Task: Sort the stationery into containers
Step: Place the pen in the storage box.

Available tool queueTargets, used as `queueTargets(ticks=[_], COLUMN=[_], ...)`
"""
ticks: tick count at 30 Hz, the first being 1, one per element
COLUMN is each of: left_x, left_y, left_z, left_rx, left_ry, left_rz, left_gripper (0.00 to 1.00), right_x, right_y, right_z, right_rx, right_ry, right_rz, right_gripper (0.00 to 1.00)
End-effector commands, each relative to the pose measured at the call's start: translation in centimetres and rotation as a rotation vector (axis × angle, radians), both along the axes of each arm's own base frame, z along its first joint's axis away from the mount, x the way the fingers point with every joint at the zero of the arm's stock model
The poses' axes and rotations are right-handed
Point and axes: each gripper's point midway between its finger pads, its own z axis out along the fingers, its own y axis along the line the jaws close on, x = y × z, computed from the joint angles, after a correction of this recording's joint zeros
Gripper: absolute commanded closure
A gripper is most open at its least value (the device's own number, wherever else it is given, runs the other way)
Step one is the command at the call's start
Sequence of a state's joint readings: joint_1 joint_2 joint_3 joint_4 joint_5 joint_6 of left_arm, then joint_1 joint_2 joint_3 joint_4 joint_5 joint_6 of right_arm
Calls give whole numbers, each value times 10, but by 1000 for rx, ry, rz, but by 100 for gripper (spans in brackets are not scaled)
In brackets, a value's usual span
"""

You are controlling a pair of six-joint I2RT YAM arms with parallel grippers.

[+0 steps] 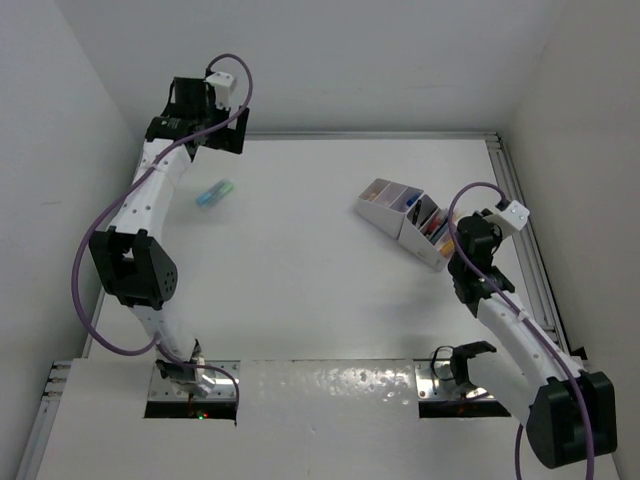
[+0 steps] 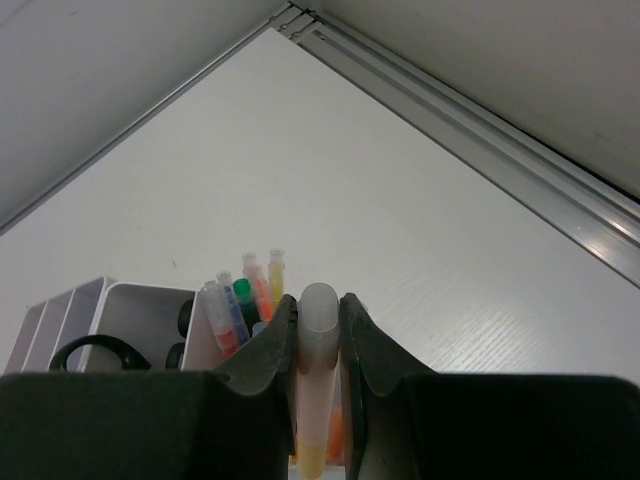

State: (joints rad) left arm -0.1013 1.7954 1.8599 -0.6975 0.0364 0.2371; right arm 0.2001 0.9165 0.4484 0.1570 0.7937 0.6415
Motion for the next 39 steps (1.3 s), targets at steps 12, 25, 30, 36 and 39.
queueTargets(ticks=[12, 25, 30, 36, 39], left_x=[-6, -9, -9, 4, 14], left_y=[49, 88, 100, 112, 116], left_z=[21, -32, -82, -142, -163], left_rx=[-7, 119, 202, 249, 232], left_ry=[-76, 36, 141, 289, 318], left_rz=[102, 173, 112, 61, 44], left_gripper=[0, 0, 28, 52, 52], right_x=[22, 18, 22, 29, 31], right_y=[-1, -2, 2, 25, 37], right_z=[-15, -2, 35, 63, 71], right_rx=[32, -11, -84, -113, -109], right_ry=[-79, -89, -106, -108, -126], right_rz=[27, 50, 109, 250, 299], right_gripper=[100, 41, 39, 38, 38])
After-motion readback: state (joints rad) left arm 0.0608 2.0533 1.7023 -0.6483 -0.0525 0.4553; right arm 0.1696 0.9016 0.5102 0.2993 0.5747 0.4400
